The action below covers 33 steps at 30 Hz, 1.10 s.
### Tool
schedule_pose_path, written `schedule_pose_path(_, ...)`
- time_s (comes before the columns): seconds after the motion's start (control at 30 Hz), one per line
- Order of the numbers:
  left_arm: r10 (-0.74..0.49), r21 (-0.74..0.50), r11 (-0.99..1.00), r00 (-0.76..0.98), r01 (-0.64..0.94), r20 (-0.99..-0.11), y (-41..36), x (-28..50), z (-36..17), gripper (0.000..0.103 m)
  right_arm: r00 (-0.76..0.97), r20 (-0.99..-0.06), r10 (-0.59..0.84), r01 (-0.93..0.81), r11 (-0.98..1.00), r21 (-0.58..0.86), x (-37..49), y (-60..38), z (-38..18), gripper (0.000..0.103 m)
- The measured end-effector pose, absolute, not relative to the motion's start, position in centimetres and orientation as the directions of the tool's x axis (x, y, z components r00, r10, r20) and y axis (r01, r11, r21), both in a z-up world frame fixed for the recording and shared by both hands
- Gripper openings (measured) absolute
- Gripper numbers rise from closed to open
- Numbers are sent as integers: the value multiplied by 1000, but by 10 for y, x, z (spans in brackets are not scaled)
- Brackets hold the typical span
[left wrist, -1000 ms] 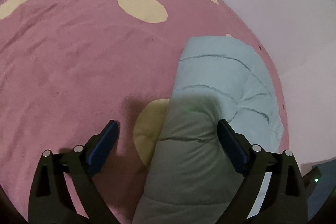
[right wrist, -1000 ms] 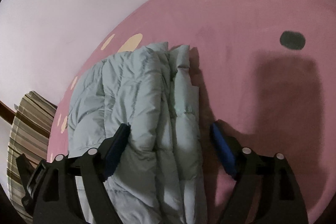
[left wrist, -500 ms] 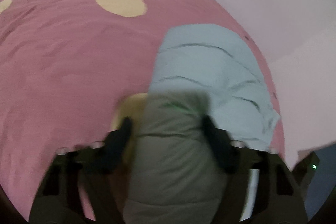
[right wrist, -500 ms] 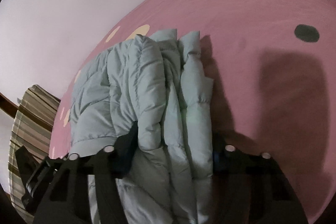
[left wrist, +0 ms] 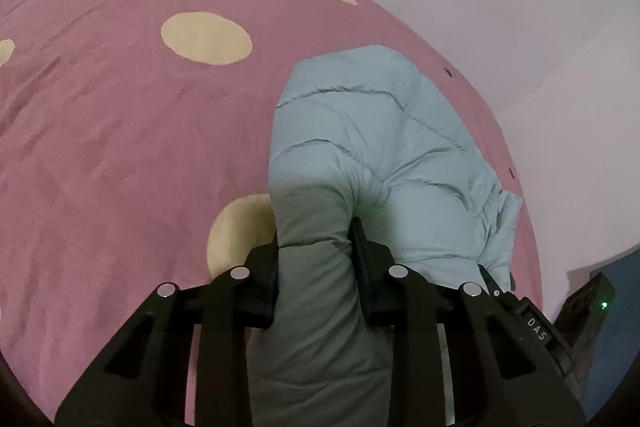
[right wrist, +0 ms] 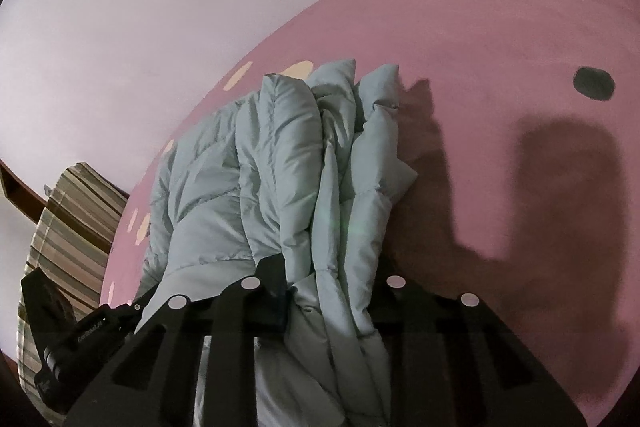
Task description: Fold large clothes
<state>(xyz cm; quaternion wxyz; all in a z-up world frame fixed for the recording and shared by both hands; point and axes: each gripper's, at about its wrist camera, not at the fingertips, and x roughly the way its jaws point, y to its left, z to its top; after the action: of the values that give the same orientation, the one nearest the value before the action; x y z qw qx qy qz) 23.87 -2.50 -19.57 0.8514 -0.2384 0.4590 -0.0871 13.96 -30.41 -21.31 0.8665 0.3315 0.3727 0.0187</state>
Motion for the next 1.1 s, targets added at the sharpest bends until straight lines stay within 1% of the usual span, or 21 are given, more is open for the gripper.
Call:
schedule_pose_path(0.3,-333,-489,867,616,-98,-714,15,242,-172,28,736,-593,326,129,793,596,166,-272,-188,24)
schedule_pose_path(0.53,-266,-455,880,655,-134,-707,51,257,-161,28,731,-571,373,70,792,607,204,-232,-178,24)
schedule_pose_path(0.8,-210,-425,887,659,-183,-723,89,290,-176,28,711,-580,398,50,794,606,238,-198,-188,24)
schedule_pose_path(1.1,-187,-402,892,643,-206,-743,105,318,-201,28,684,-615,392,67,806,588,263,-172,-207,24)
